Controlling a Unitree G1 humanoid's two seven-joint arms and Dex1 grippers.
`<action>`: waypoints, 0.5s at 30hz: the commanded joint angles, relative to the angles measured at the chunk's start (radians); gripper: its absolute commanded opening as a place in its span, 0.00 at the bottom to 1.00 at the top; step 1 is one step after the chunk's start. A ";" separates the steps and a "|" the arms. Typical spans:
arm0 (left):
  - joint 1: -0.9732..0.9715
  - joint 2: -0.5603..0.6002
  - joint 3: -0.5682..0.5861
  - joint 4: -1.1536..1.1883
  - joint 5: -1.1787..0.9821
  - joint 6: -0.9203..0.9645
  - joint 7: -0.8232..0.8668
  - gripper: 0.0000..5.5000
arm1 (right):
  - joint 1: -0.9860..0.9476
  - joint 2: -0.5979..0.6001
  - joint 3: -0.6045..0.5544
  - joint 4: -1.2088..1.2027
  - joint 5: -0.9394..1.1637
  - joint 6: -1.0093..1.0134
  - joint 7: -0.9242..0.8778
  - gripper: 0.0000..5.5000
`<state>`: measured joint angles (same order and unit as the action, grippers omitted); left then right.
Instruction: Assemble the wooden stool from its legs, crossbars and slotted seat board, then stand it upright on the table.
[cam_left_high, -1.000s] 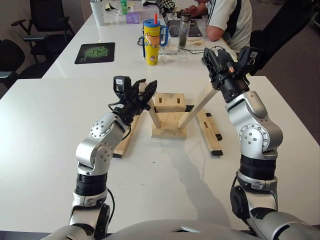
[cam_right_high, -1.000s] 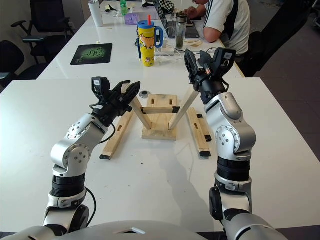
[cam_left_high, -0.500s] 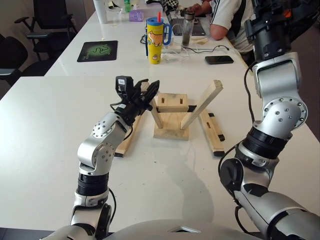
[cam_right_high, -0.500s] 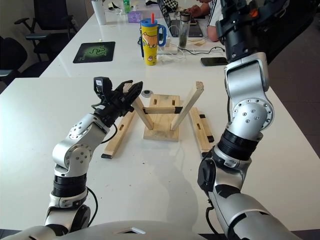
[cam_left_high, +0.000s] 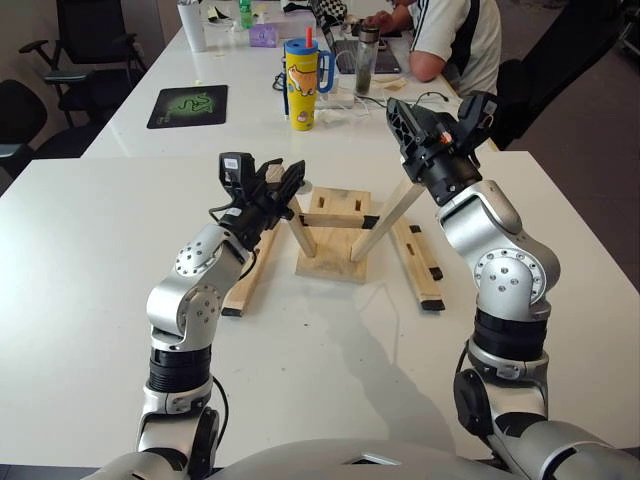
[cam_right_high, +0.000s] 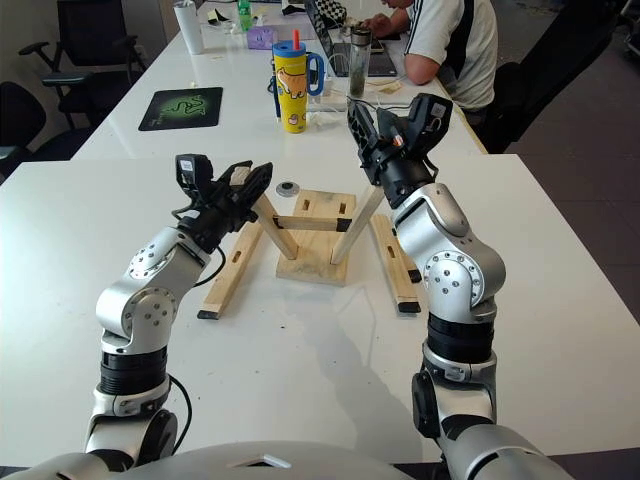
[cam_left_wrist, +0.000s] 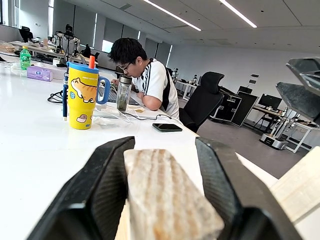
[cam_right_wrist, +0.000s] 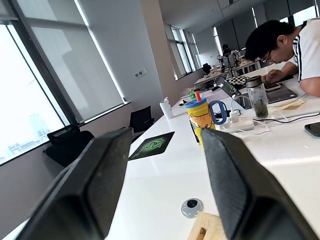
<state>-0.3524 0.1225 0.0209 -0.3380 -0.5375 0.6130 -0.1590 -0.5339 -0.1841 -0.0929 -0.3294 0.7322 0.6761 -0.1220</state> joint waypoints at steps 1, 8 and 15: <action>-0.008 -0.022 -0.040 -0.020 -0.016 0.028 -0.023 0.40 | 0.139 0.019 0.158 0.167 -0.094 0.176 -0.010 0.47; 0.005 -0.019 -0.041 -0.012 -0.002 0.022 -0.021 0.40 | 0.027 0.140 -0.015 0.109 -0.053 -0.071 0.023 0.47; 0.015 -0.006 -0.042 0.019 0.057 0.024 0.016 0.40 | -0.113 0.190 -0.309 0.071 0.197 -0.230 -0.078 0.47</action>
<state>-0.3467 0.1155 -0.0202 -0.3318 -0.5055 0.6288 -0.1569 -0.6063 -0.0115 -0.2918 -0.2739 0.8318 0.4750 -0.1119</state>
